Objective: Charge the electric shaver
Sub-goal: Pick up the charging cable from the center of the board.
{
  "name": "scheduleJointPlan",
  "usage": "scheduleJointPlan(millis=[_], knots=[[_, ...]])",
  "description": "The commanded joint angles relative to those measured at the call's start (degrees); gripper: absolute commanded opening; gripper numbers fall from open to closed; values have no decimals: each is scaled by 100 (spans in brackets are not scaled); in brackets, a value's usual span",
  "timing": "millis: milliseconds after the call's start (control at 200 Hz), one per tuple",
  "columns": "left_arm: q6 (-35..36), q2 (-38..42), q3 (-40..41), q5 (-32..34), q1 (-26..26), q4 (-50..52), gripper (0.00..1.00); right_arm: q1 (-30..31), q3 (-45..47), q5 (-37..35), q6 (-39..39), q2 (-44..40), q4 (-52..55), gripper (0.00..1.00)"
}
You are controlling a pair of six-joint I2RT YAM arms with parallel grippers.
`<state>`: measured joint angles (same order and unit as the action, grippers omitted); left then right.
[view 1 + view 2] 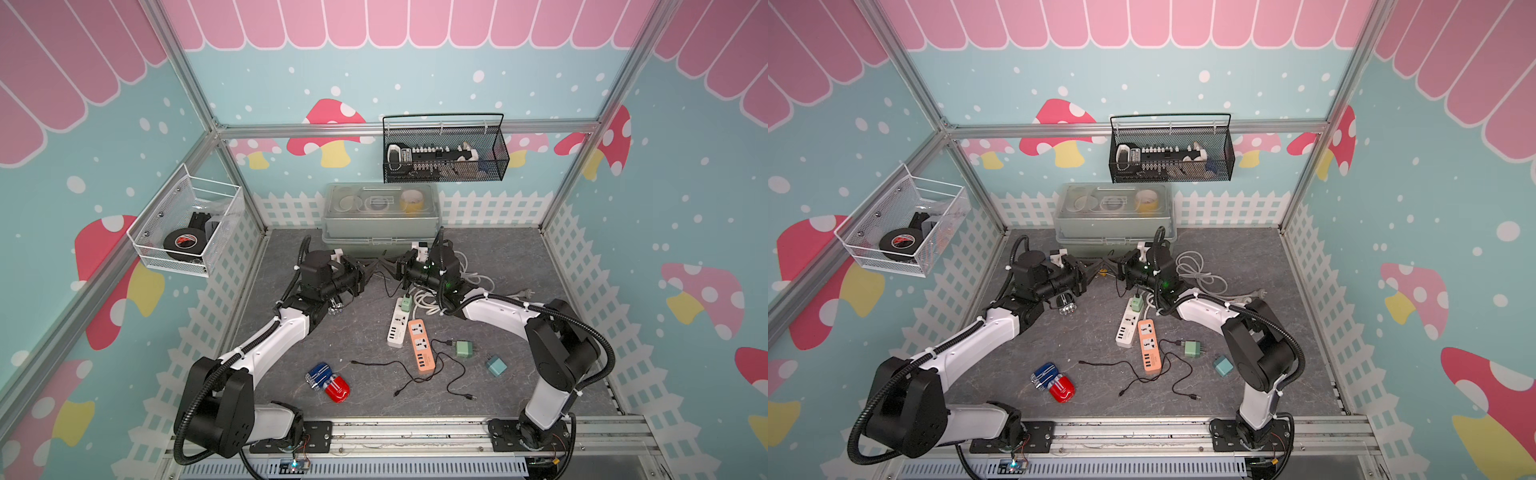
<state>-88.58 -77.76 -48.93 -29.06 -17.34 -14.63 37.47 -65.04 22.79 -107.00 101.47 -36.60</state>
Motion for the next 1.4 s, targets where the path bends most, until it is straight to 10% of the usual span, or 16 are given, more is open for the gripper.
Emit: scheduleJointPlan(millis=[0, 670, 971, 1396], knots=[[-133, -98, -170, -27, -6, -235, 9, 33, 78, 103, -126, -119, -298, 0], [-164, -190, -117, -66, -6, -365, 0, 37, 131, 108, -366, -101, -483, 0], [-121, -88, -40, -59, 29, -357, 0, -8, 252, 88, -370, -162, -453, 27], [17, 85, 75, -203, 64, -125, 0, -127, 138, 122, -398, -96, -351, 32]])
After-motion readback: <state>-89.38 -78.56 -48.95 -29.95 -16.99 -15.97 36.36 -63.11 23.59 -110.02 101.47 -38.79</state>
